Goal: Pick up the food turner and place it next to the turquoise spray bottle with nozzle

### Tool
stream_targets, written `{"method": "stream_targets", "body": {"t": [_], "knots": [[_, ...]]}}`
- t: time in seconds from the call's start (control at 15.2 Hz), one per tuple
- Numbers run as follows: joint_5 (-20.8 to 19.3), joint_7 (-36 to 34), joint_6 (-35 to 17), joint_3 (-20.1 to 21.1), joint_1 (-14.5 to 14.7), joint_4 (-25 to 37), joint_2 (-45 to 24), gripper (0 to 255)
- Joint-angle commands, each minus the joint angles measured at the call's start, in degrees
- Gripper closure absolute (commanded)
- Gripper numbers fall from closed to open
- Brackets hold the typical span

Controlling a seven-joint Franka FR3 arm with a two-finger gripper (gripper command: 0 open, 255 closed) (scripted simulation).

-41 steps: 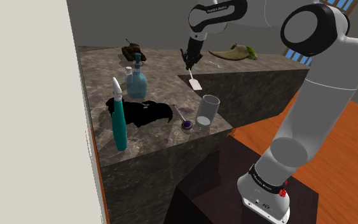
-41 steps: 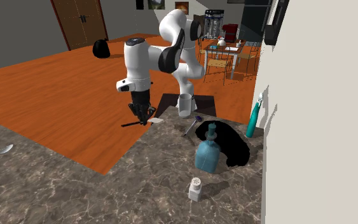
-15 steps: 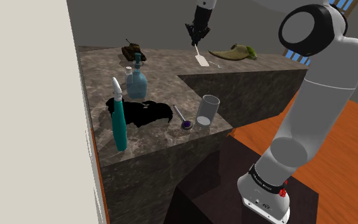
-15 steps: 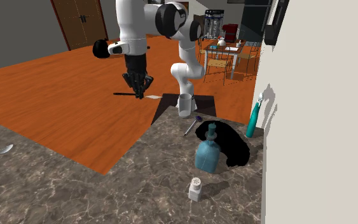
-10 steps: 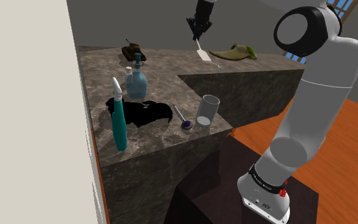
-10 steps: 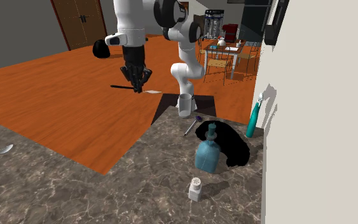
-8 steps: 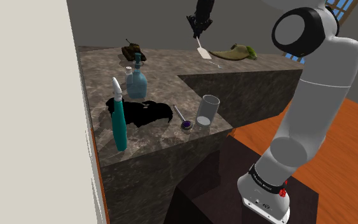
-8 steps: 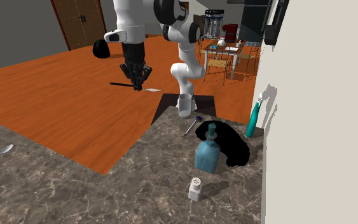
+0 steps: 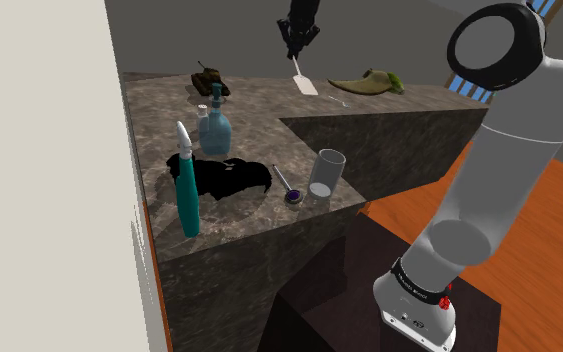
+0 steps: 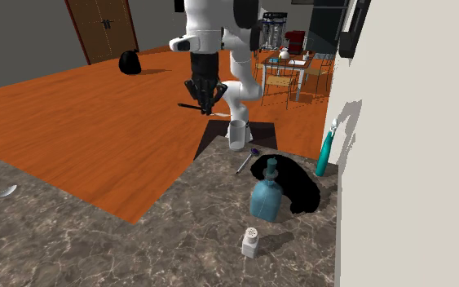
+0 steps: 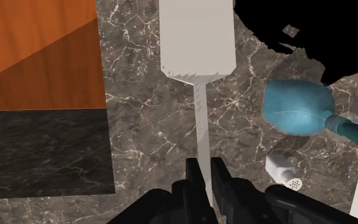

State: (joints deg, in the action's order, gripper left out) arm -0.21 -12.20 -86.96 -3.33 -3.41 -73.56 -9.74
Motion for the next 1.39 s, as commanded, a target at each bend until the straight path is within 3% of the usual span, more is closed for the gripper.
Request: {"method": "stream_targets", "body": {"t": [0.0,0.66,1.32], "knots": [[-0.4,-2.7,-0.6,1.1,1.6,-1.6,1.0,255],[-2.1,-16.0,-0.3,6.6,9.6,-1.7,1.2,255],[-4.5,-29.0,3.1,11.7,18.3,7.9,-5.8,255]]}}
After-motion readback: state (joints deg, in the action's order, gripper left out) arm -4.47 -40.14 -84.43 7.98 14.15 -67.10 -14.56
